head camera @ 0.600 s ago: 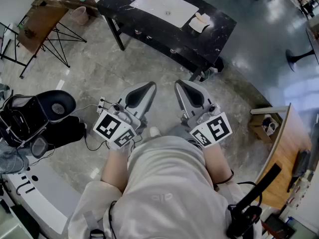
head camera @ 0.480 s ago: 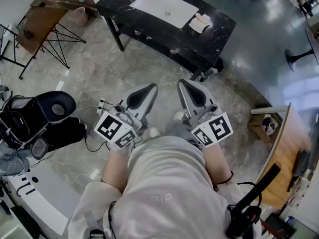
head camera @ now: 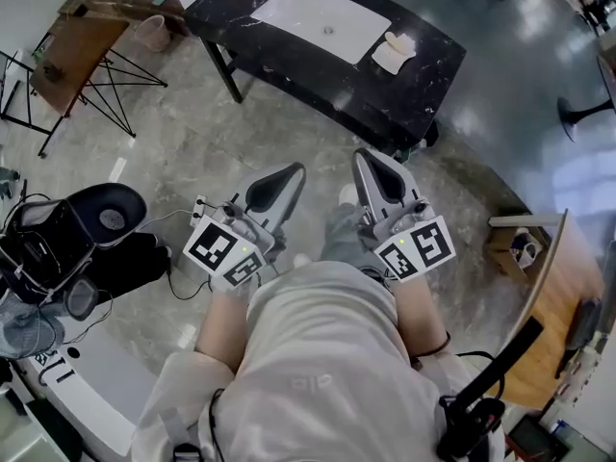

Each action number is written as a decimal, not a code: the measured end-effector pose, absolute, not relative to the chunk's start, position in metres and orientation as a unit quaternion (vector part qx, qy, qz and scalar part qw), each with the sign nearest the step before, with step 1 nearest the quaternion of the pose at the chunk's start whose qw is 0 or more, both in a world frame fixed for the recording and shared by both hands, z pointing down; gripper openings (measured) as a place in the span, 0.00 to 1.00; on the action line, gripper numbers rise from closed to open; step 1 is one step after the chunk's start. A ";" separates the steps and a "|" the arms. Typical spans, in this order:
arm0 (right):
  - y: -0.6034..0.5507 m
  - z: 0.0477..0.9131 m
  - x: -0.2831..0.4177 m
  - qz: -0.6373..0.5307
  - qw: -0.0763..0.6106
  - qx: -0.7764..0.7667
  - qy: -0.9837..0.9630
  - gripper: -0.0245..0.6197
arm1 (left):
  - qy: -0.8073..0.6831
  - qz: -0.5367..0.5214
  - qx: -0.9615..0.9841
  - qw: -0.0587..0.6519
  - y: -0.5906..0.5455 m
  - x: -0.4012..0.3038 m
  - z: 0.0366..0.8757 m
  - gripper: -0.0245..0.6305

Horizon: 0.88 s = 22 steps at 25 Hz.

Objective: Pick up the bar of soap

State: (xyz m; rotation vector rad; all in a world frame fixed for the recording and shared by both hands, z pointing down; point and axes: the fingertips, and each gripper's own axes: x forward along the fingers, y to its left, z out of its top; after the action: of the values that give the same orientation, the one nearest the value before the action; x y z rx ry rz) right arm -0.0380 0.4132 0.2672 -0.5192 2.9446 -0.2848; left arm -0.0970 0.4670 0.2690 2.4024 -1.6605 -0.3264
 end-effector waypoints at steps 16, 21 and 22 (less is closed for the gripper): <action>0.212 0.284 -0.074 -0.117 0.059 -0.180 0.975 0.06 | -0.590 -0.091 0.794 0.118 0.280 -0.151 0.291 0.04; 0.137 0.274 -0.078 -0.116 0.064 -0.180 0.975 0.06 | -0.597 -0.092 0.787 0.124 0.207 -0.161 0.287 0.04; 0.122 0.273 -0.079 -0.115 0.063 -0.179 0.975 0.06 | -0.598 -0.091 0.787 0.124 0.192 -0.162 0.286 0.04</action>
State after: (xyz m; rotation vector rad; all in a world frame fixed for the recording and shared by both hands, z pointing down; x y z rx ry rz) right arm -0.0793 0.1224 0.2730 -0.5398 2.9463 -0.3467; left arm -0.1616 0.1921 0.2858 2.2931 -1.7431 -0.2663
